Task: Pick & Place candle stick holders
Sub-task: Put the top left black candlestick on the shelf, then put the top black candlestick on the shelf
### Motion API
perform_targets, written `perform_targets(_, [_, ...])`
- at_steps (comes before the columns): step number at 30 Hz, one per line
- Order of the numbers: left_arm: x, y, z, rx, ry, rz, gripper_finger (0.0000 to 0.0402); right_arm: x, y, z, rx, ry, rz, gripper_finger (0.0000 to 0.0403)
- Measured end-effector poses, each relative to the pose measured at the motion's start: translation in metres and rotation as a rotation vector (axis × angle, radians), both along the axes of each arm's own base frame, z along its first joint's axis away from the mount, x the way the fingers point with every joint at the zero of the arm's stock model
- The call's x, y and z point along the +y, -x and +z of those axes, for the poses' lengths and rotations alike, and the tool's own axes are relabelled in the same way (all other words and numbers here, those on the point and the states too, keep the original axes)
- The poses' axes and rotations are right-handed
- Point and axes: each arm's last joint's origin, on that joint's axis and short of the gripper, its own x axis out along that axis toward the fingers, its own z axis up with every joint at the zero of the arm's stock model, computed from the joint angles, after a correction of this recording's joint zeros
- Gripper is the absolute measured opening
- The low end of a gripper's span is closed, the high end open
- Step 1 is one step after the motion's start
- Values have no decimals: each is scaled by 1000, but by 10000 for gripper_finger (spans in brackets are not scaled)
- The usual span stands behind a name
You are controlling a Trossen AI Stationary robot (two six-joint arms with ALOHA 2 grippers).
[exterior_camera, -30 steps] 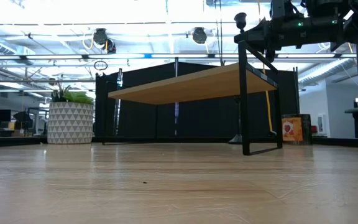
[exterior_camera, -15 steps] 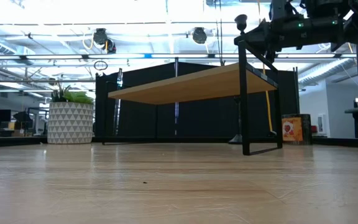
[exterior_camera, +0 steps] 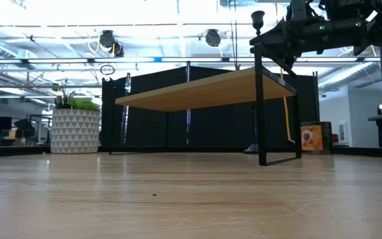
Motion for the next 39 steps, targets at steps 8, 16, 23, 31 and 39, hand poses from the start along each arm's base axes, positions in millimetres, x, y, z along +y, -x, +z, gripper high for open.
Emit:
perform_targets(8, [0, 0, 0, 3, -5, -11, 234, 2, 5, -1, 50, 29, 0, 180])
perform_targets(16, [-1, 0, 0, 9, 0, -36, 234, 7, 22, 5, 62, 12, -1, 189])
perform_targets(23, [-1, 0, 0, 12, -8, -44, 235, 11, 40, 8, 84, 2, -55, 178])
perform_targets(31, [-1, 0, 0, 9, 0, -35, 234, 7, 53, 14, 56, 9, -301, 168])
perform_targets(39, [-1, -3, 2, -31, 11, -20, 234, -4, 50, 26, 40, -89, -450, 164])
